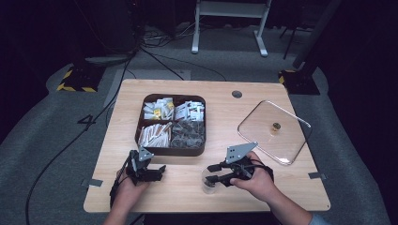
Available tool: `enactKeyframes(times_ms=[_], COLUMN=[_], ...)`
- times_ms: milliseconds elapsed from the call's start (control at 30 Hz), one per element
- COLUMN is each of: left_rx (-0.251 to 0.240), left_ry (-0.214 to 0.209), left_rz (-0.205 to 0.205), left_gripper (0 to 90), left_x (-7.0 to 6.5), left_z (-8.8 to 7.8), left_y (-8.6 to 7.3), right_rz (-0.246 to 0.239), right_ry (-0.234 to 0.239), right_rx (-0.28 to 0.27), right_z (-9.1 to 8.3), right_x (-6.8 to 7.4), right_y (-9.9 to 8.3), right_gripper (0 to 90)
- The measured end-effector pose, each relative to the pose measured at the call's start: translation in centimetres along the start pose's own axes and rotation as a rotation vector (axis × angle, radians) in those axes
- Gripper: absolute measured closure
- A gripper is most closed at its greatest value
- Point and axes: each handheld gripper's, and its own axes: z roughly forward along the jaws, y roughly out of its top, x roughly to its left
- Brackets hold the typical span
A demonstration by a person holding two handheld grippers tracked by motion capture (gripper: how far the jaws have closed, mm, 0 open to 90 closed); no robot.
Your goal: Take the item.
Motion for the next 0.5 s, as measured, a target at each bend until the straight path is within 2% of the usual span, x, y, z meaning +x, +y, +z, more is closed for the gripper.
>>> enactKeyframes(times_ms=[233, 500], left_rx=[0.000, 0.000], left_ry=[0.002, 0.002], left_rz=[0.001, 0.001], left_gripper=[11.8, 11.8], left_x=[0.0, 0.0], left_z=[0.0, 0.0], left_y=[0.0, 0.0], right_rz=[-0.012, -0.016], right_ry=[-0.025, -0.046], right_rx=[-0.045, -0.068], right_z=[-1.0, -1.7], right_x=[0.0, -0.2], right_y=[0.5, 0.7], right_gripper=[58.2, 57.0])
